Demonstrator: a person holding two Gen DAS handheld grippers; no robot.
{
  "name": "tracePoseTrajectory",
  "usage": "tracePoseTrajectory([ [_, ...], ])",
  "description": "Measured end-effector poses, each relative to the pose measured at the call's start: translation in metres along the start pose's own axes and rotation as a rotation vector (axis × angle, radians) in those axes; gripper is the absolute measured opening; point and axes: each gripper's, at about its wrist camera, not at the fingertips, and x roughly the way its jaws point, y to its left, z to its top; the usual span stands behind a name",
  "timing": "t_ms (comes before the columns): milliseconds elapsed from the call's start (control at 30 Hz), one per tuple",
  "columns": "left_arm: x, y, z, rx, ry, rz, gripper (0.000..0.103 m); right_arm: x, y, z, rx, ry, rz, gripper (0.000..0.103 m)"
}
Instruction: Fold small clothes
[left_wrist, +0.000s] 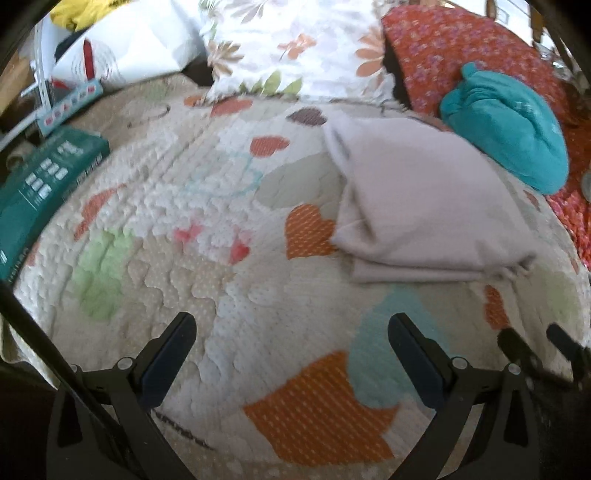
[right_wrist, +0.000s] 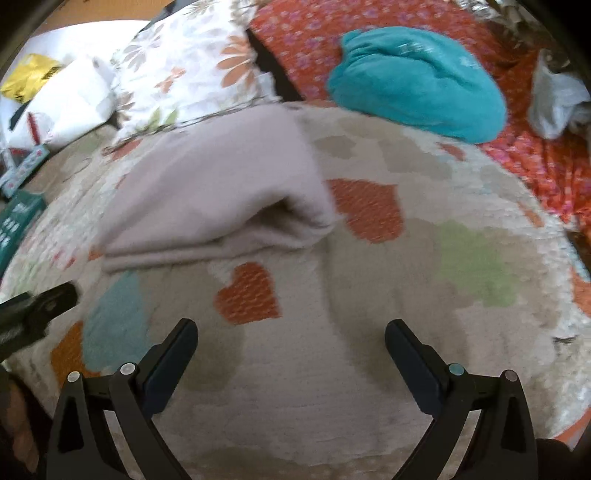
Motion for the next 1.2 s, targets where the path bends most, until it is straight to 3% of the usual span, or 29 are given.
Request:
tracePoseTrajectory([
  [133,-0.012,-0.009,-0.009,0.028,-0.011,-0.023,0.103,-0.004,-0.004,0.001,-0.004,-0.014,-0.039,0.103],
  [467,-0.012,-0.020,-0.021,0.073,0.033,-0.044,0.103,-0.004,-0.022,0.004,0.097,0.022,0.035,0.103],
  [1200,-0.006,-0.022,-0.028,0.097,0.094,-0.095,0.103,-0.003,-0.019,0.005,0.059,0.013,0.008,0.103],
])
